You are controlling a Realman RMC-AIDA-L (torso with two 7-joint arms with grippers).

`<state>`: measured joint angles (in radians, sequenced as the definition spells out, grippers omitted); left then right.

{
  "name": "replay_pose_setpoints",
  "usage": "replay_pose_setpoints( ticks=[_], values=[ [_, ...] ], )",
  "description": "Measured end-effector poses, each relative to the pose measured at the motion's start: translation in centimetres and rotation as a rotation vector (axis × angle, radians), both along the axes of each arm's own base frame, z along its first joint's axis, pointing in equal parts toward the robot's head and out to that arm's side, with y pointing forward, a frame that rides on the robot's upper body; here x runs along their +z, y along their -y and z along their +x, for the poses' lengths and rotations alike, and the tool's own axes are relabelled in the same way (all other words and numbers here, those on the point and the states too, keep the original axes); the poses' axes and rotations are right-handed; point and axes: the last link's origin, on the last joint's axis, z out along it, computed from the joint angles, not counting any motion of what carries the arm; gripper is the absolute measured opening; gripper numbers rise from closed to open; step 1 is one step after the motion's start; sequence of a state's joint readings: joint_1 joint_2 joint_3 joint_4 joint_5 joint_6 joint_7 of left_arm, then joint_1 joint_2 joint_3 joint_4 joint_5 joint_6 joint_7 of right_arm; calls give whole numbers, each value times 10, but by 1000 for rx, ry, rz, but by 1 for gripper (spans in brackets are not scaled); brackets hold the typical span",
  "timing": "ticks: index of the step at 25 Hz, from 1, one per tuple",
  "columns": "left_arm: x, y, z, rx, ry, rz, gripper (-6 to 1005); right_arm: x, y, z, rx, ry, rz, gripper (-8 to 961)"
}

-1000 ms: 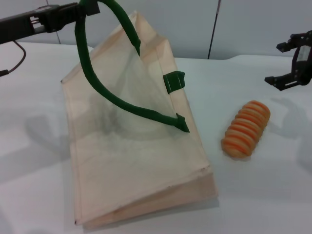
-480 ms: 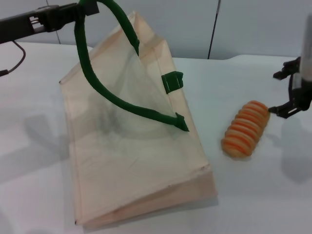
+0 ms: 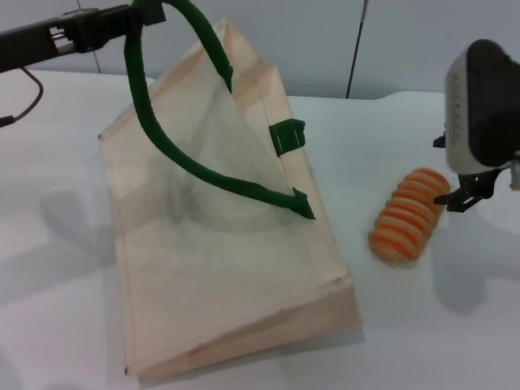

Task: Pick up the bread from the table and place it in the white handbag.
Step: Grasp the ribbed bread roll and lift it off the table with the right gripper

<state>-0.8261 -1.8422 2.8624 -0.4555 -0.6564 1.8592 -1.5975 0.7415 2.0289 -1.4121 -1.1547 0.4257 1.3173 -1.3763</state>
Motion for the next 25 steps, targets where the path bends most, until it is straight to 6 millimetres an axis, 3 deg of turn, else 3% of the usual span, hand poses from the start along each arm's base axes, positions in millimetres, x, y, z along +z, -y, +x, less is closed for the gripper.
replay_pose_setpoints(
  ticks=[25],
  values=[
    [0, -2, 4, -1, 7, -9, 141, -41, 1, -3, 39, 144, -103, 889]
  ],
)
